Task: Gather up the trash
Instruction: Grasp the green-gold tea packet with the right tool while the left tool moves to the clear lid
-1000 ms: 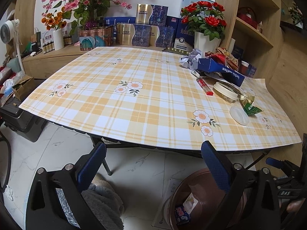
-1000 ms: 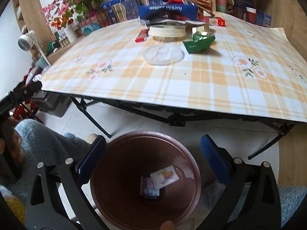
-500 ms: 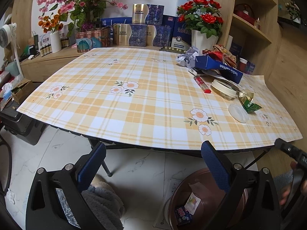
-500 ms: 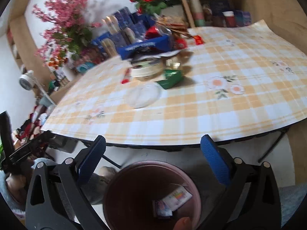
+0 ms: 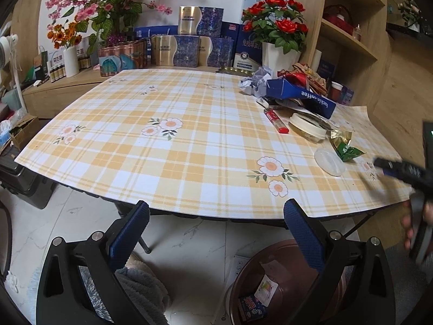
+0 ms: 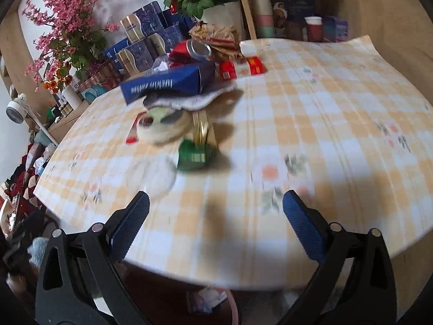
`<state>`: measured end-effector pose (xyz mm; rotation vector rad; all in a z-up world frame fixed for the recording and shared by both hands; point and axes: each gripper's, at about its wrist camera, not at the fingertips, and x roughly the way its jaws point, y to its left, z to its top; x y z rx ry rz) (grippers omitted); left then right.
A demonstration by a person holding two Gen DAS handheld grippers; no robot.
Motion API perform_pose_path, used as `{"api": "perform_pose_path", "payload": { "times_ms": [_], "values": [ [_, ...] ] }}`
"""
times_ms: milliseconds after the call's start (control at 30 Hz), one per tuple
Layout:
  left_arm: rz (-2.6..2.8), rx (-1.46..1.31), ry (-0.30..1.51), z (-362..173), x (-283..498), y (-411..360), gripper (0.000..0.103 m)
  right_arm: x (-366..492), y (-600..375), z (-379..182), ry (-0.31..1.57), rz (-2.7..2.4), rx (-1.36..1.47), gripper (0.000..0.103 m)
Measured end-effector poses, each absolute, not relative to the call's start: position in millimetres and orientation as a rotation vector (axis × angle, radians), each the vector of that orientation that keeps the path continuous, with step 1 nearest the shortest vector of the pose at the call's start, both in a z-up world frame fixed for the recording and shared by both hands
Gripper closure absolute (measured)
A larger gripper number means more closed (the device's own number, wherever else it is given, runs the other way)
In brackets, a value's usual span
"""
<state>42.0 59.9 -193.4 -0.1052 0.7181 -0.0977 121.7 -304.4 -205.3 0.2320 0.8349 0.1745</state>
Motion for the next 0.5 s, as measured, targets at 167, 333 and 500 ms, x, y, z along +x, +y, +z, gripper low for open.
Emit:
{"api": "perform_pose_path", "payload": {
  "times_ms": [167,333,500],
  "values": [
    [-0.104,-0.095,0.732,-196,46,56,0.006,160,-286,-202,0.851,0.212,0.182,0.006],
    [-0.094,-0.103,0.742,-199,49,58,0.006,195,-270,-210,0.909,0.197,0.136,0.029],
    [-0.083,-0.109,0.749,-201,51,60,0.006,211,-266,-223,0.970,0.169,0.091,0.066]
  ]
}}
